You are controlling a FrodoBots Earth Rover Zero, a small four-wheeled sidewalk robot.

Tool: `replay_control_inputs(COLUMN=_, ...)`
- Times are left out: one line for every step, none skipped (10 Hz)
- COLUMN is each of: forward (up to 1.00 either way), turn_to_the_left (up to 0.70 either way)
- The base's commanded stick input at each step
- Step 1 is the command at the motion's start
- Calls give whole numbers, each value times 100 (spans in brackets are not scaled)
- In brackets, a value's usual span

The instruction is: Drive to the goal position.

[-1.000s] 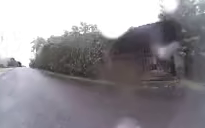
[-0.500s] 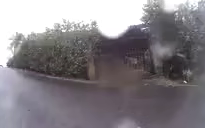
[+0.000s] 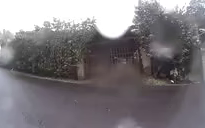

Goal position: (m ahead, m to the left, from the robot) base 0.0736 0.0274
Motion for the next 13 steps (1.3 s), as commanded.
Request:
replay_control_inputs(forward=0, turn_to_the_left=-70)
replay_control_inputs(forward=0, turn_to_the_left=-70)
replay_control_inputs(forward=0, turn_to_the_left=-70)
replay_control_inputs(forward=0, turn_to_the_left=-70)
replay_control_inputs(forward=0, turn_to_the_left=-70)
replay_control_inputs(forward=0, turn_to_the_left=-70)
replay_control_inputs(forward=0, turn_to_the_left=-70)
replay_control_inputs(forward=0, turn_to_the_left=-70)
replay_control_inputs(forward=0, turn_to_the_left=-70)
replay_control_inputs(forward=0, turn_to_the_left=-70)
replay_control_inputs(forward=0, turn_to_the_left=-70)
replay_control_inputs(forward=0, turn_to_the_left=-70)
replay_control_inputs(forward=0, turn_to_the_left=-70)
